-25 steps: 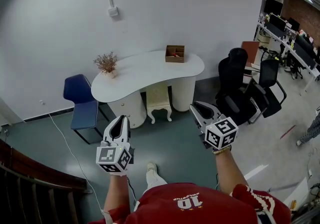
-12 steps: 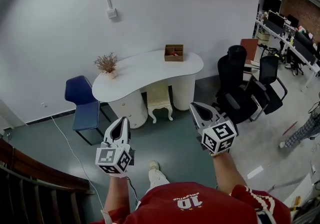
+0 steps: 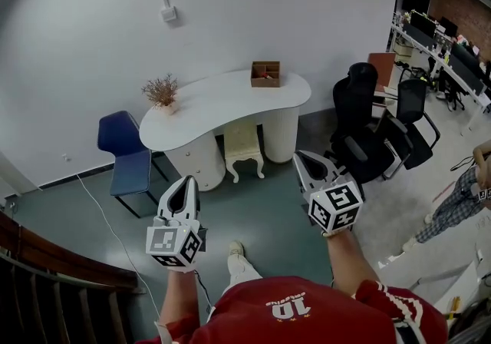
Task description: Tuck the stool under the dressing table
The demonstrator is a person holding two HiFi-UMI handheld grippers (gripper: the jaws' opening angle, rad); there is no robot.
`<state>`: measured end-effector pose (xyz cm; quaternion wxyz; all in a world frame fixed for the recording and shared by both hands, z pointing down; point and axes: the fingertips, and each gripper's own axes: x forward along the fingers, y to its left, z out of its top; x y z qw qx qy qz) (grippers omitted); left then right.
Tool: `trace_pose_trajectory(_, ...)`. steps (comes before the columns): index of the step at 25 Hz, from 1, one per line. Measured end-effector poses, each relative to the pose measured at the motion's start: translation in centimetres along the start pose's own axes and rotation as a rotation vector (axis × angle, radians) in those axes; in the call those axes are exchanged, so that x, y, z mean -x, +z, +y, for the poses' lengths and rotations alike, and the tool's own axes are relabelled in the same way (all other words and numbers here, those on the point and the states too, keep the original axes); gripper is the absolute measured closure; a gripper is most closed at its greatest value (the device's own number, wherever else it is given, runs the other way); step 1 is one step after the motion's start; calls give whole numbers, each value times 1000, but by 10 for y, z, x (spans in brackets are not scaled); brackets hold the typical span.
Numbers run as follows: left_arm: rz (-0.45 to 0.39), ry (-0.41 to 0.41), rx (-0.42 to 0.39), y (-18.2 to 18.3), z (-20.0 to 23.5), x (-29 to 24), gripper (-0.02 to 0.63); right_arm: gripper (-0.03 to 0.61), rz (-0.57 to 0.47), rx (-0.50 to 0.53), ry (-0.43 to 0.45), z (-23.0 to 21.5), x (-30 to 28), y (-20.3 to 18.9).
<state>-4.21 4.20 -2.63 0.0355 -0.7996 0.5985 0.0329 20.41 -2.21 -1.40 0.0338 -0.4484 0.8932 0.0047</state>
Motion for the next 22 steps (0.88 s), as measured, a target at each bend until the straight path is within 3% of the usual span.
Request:
trace_pose_trajectory(13, 8, 0, -3, 0, 20, -24, 615, 575, 1, -8, -15, -4, -25, 6)
trace_pose_trajectory(22, 2, -15, -27, 3, 63, -73, 615, 578, -17, 16, -59, -18, -84, 17)
